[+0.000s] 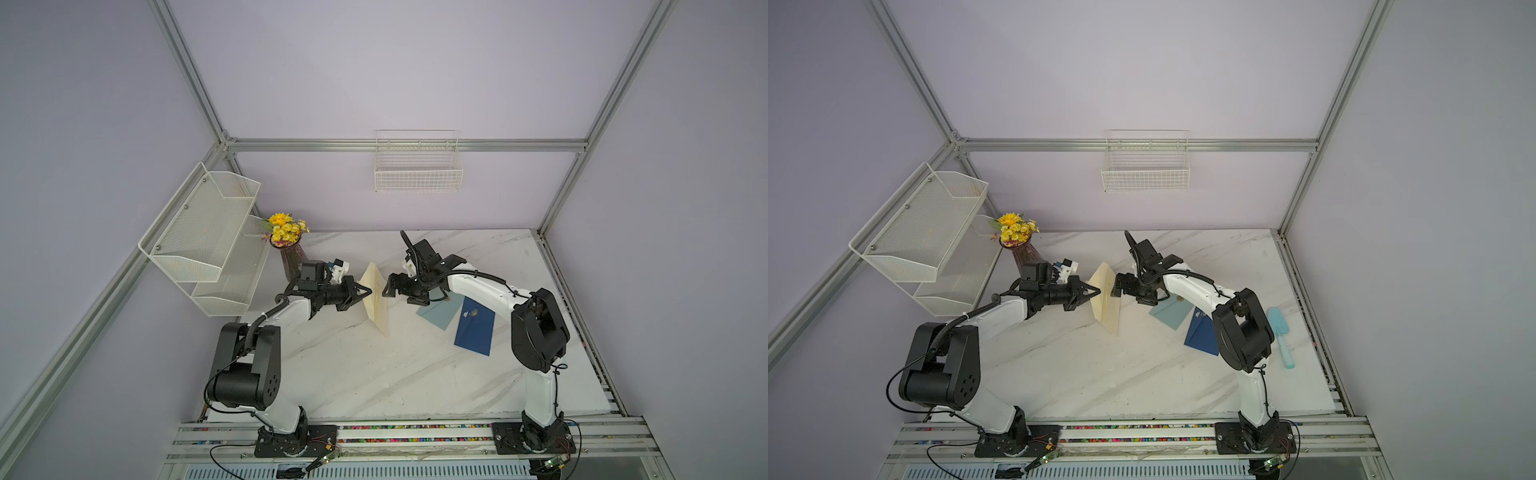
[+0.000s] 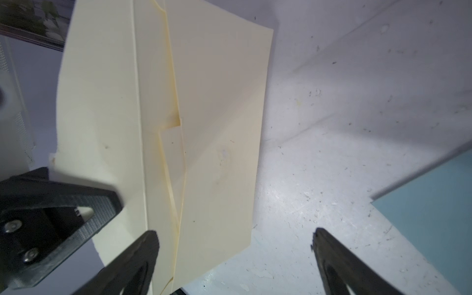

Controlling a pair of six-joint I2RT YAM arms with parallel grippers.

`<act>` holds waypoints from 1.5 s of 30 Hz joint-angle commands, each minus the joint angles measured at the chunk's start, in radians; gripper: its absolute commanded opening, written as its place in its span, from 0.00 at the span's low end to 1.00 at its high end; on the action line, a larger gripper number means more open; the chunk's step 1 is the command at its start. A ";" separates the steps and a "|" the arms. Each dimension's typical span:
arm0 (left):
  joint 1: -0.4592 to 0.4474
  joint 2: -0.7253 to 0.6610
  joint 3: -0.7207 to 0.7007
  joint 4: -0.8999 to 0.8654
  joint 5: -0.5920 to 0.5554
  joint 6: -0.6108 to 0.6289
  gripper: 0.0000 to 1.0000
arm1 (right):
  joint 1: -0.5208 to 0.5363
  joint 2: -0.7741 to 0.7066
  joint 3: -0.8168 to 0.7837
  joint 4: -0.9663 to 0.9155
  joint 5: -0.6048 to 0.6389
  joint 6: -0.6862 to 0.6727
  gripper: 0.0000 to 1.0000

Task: Fold the letter paper in half and place it into the envelope
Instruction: Place the letter paper in the envelope.

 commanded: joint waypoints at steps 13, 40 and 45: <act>0.005 0.005 -0.056 0.099 0.050 -0.007 0.00 | 0.002 0.127 0.120 -0.003 -0.018 0.013 0.97; 0.004 0.045 -0.063 0.173 0.069 -0.063 0.00 | 0.002 0.252 0.233 -0.097 0.078 -0.003 0.97; 0.004 0.051 -0.080 0.179 0.056 -0.061 0.00 | 0.002 0.200 0.249 -0.092 0.057 -0.018 0.97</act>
